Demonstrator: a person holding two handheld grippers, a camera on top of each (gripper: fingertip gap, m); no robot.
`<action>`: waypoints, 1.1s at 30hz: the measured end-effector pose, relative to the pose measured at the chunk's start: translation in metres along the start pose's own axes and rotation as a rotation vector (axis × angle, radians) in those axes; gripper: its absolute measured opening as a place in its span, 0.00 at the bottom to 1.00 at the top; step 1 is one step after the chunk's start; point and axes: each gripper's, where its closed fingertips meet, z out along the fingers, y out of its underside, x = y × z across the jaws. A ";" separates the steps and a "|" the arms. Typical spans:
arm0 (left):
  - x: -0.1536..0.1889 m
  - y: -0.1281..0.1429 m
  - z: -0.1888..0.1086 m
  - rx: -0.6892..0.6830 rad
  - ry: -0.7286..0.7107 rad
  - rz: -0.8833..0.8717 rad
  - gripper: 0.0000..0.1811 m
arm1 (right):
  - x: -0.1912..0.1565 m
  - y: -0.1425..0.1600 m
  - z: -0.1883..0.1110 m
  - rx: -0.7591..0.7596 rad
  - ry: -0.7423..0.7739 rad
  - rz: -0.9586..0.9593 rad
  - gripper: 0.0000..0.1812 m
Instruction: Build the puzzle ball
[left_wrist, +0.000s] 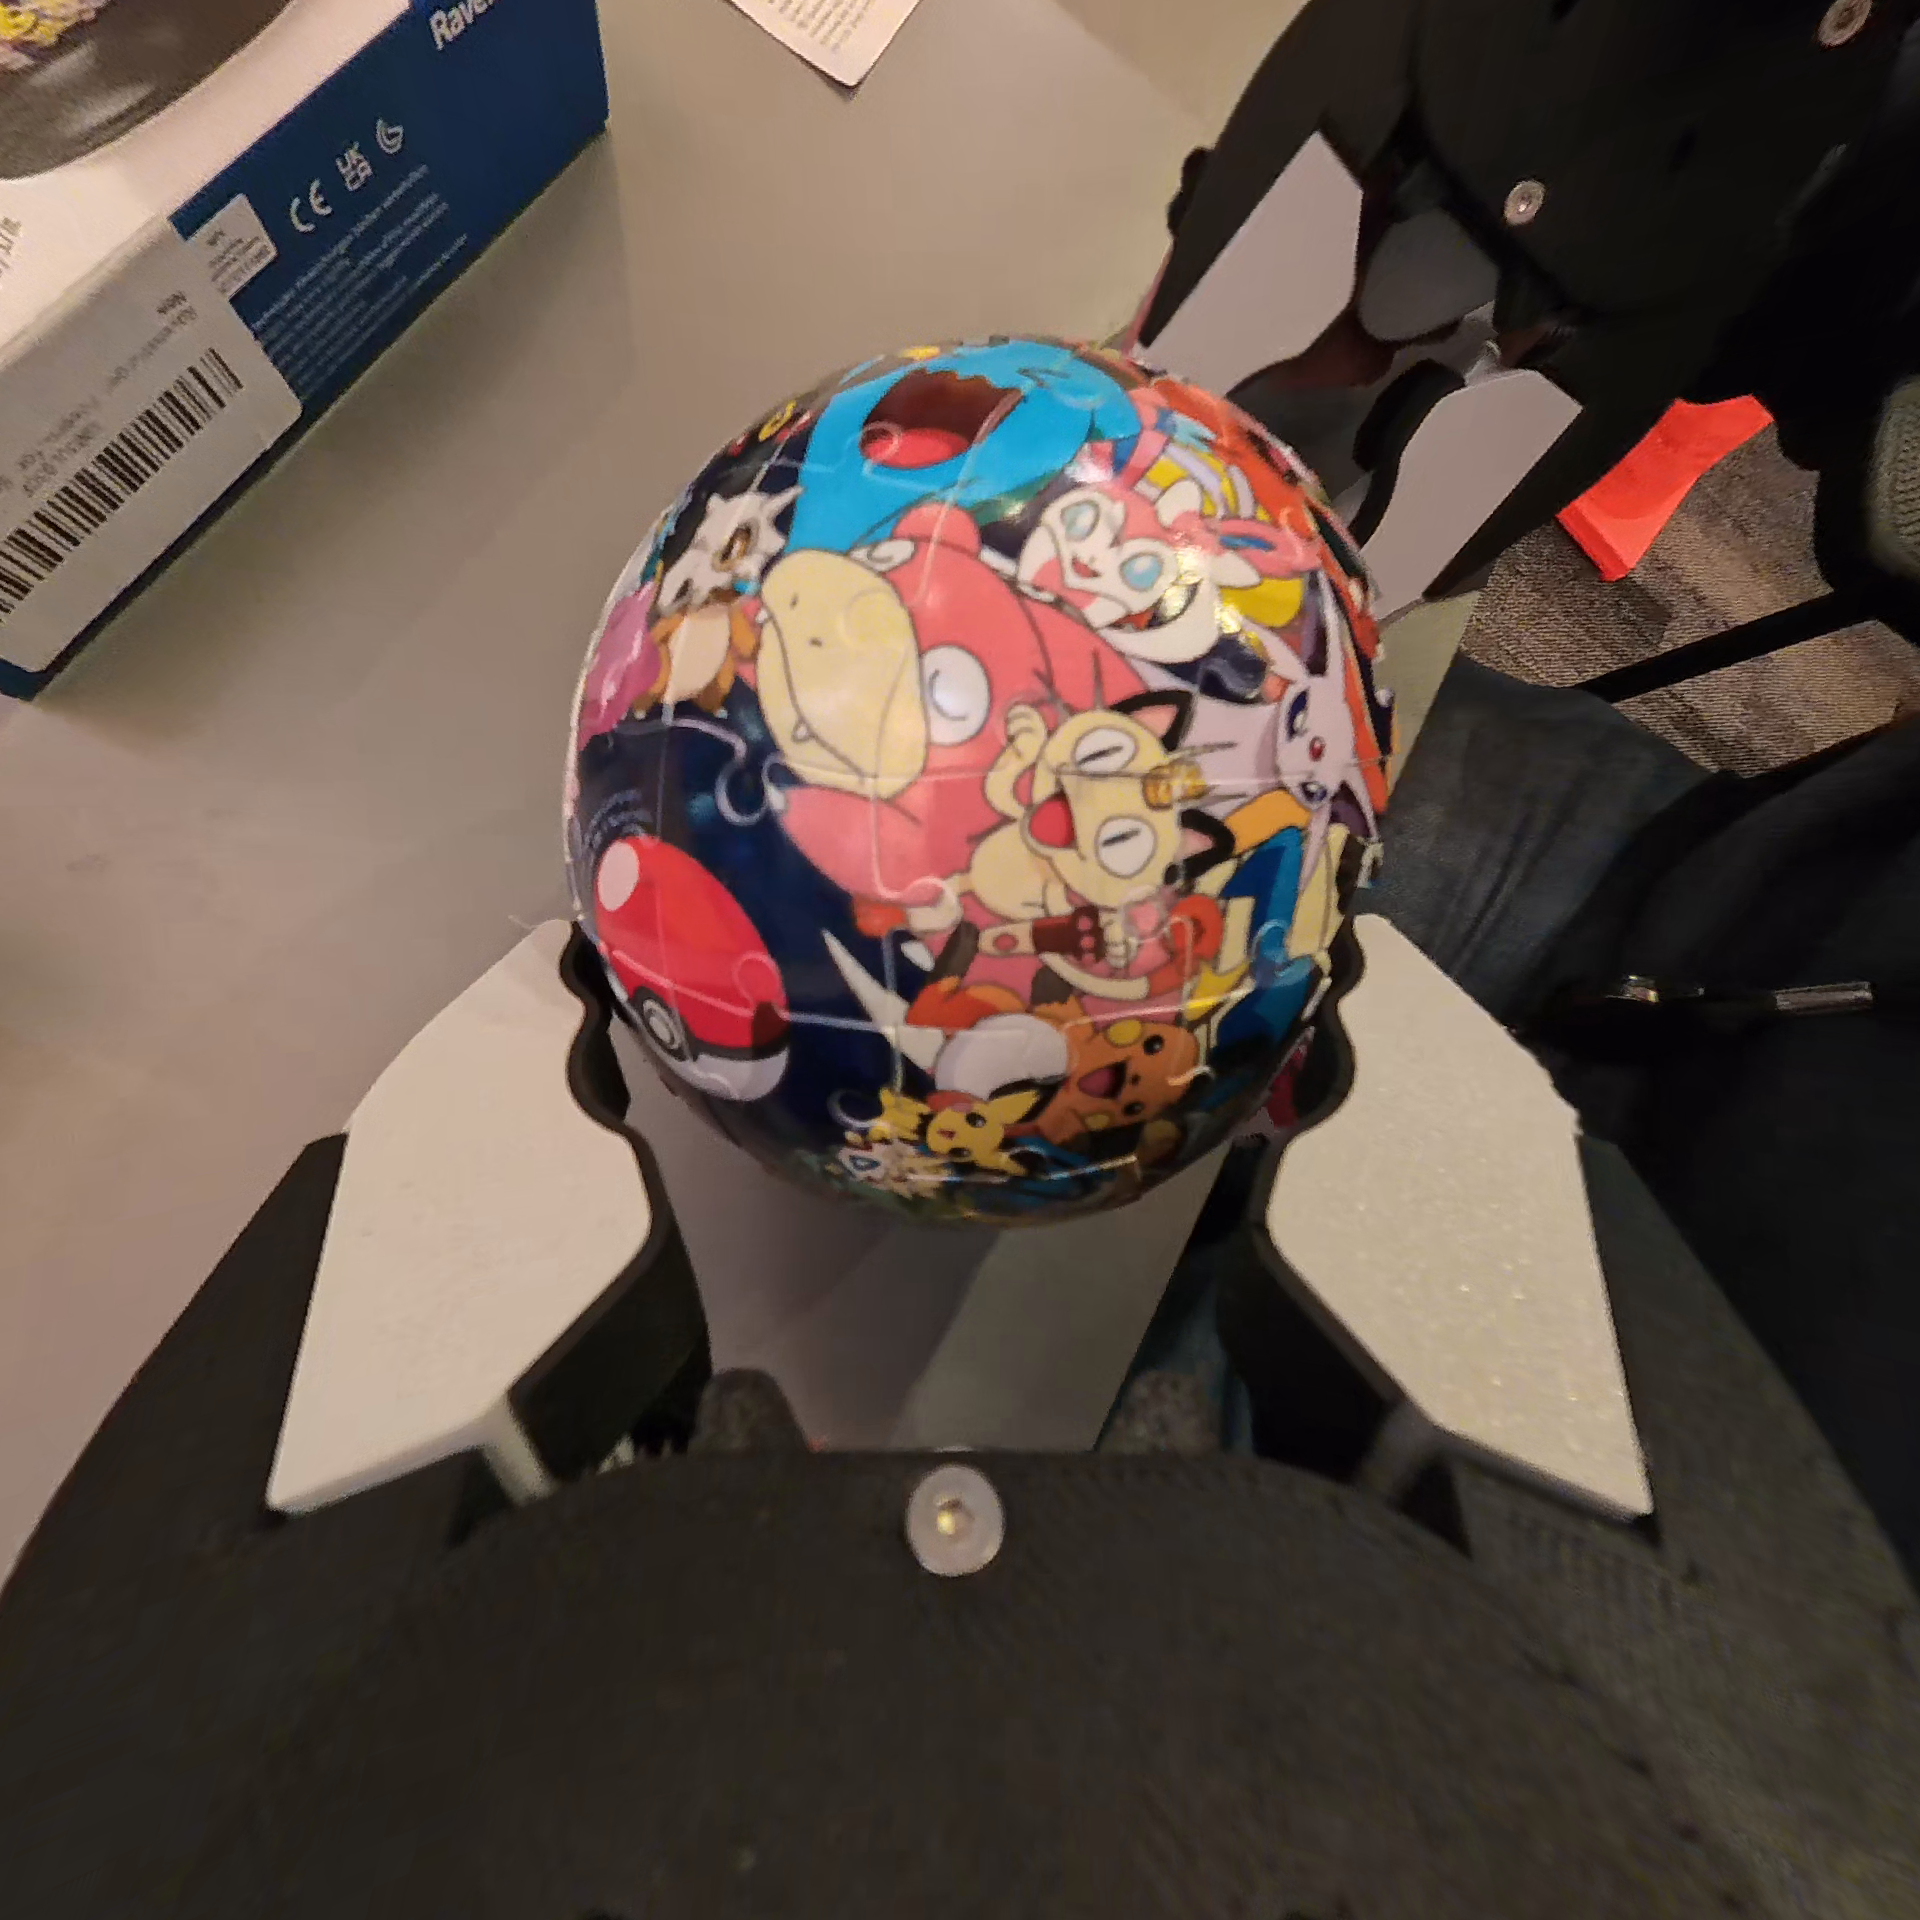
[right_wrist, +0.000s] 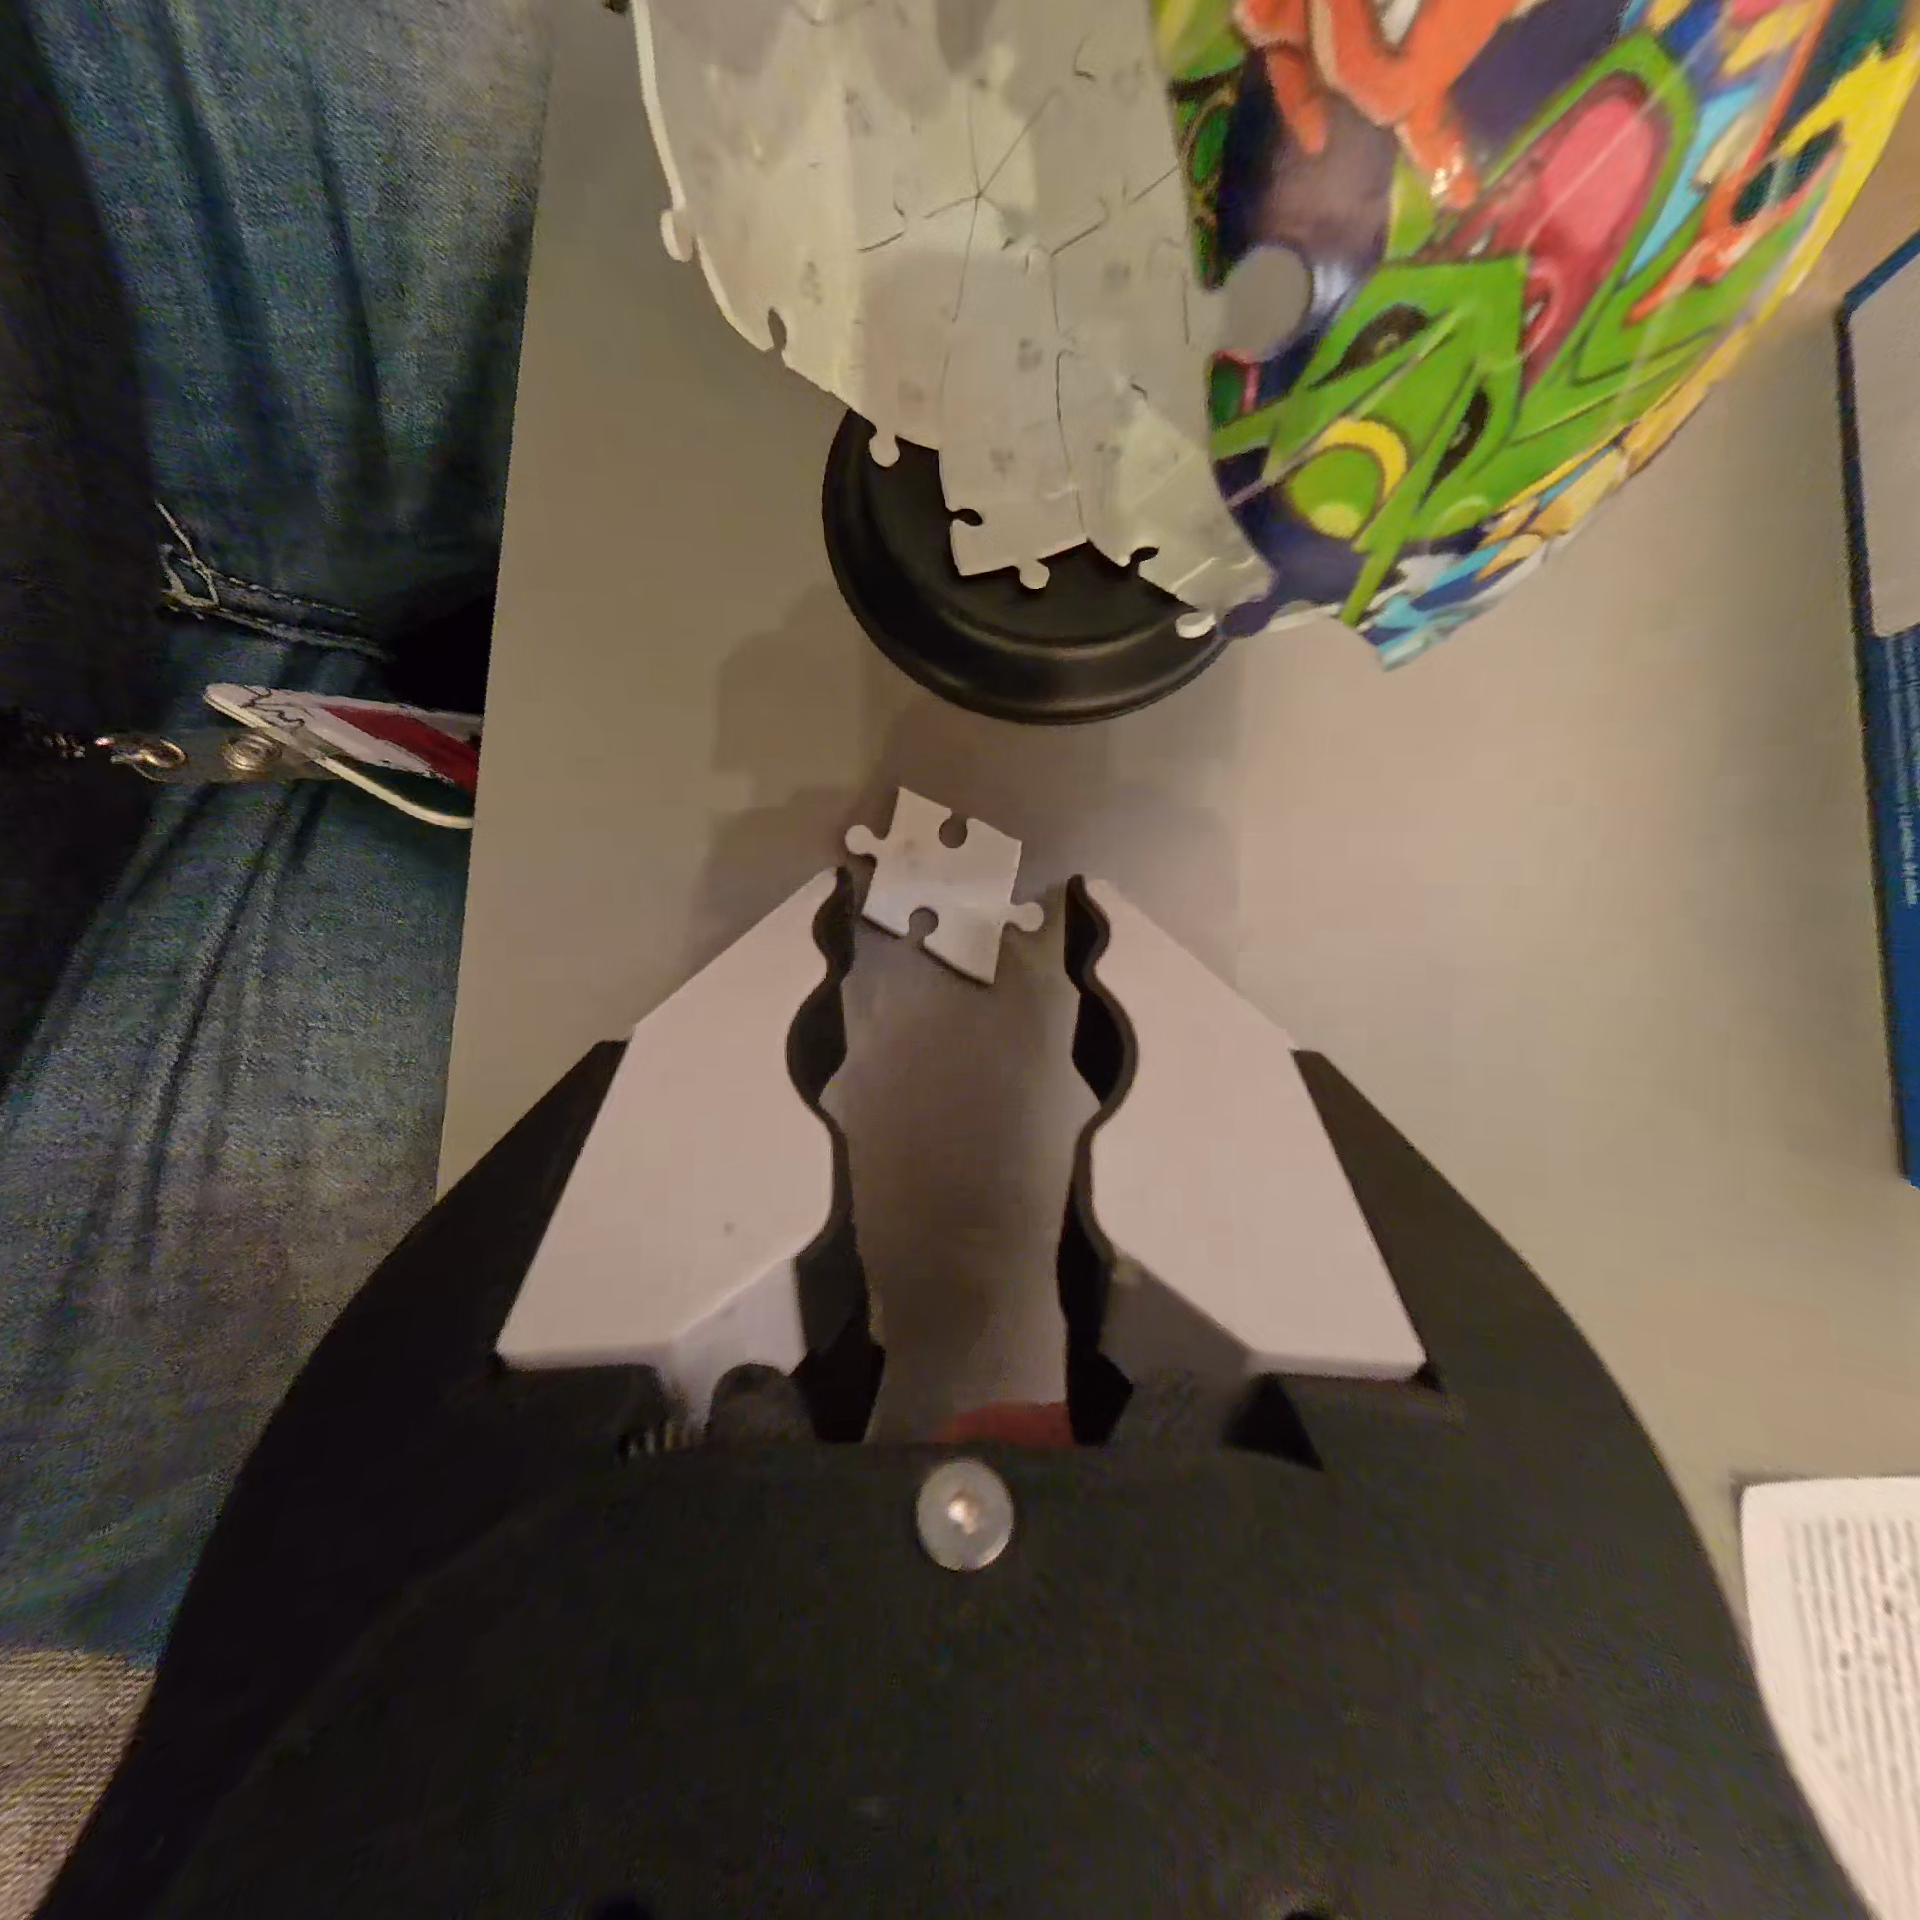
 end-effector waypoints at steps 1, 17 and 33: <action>-0.002 0.000 0.000 0.000 -0.002 0.001 0.70 | -0.001 0.000 0.001 0.003 -0.012 0.006 0.19; -0.009 -0.004 0.000 -0.008 -0.009 0.000 0.70 | -0.005 -0.003 0.002 0.055 -0.019 0.020 0.14; -0.014 -0.007 -0.006 0.037 -0.011 0.066 0.69 | -0.007 -0.006 0.000 0.128 -0.049 0.048 0.14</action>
